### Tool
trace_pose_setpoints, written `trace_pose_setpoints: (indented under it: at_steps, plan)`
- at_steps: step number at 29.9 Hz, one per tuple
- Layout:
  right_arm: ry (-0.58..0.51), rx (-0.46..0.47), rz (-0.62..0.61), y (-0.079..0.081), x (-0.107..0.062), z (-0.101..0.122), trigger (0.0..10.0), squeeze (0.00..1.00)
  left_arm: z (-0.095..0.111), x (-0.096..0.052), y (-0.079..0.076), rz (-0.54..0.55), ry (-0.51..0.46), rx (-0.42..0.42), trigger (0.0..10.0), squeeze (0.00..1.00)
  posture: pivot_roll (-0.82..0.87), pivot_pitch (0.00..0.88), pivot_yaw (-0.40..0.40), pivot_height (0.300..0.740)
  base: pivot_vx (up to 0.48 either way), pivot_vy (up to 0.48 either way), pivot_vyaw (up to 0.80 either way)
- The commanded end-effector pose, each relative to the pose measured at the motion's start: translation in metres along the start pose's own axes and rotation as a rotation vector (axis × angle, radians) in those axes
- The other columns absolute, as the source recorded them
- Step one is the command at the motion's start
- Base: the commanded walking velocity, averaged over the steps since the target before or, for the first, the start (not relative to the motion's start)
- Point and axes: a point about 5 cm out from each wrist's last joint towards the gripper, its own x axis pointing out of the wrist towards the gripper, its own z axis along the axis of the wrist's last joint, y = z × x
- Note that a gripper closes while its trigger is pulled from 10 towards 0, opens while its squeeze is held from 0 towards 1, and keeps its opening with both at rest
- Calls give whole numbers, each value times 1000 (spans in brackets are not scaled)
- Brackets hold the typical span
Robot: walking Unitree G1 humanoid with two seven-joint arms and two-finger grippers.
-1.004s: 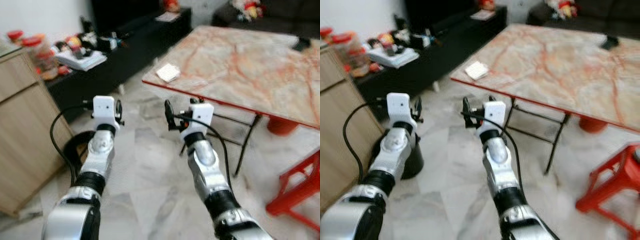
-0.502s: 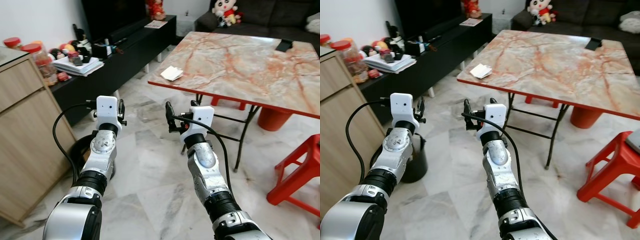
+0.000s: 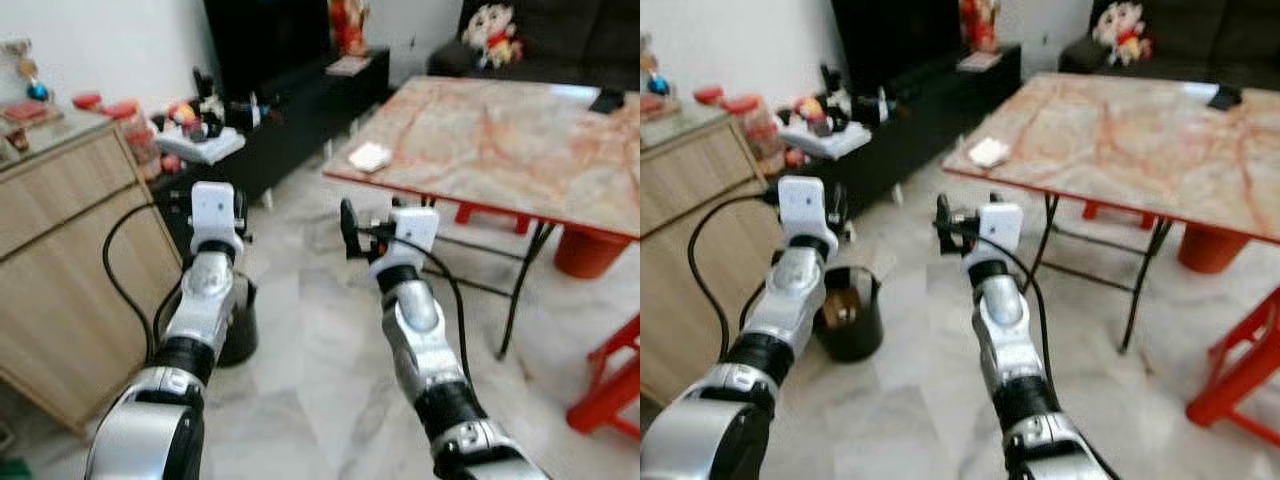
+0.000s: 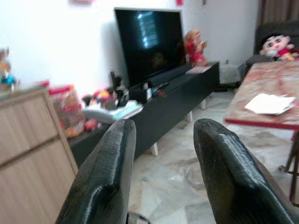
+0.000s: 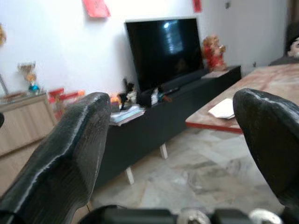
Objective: Picking trash to rubbish bin
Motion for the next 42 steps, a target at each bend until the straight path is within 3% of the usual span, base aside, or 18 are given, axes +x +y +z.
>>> trace_pose_setpoints:
  at_steps: [1, 13, 18, 42]
  plan:
    - [-5, 12, 14, 4, 4, 4, 10000, 0, 1, 1, 3, 7, 6, 19, 10000, 0, -77, 12, 44, 740, 465, 0, -513]
    - [-13, 19, 29, 8, 7, 7, 10000, 0, 3, 2, 6, 25, 1, 32, 10000, 0, -73, 10, 40, 740, 465, 0, 0]
    - [-14, 19, 40, 10, 7, 7, 10000, 0, 4, 3, 7, 30, -1, 38, 10000, 0, -70, 8, 38, 740, 465, 0, -705]
    - [-18, 19, 54, 10, 8, 8, 10000, 0, 7, 3, 5, 31, -13, 58, 10000, 0, -68, 4, 26, 740, 465, 0, 0]
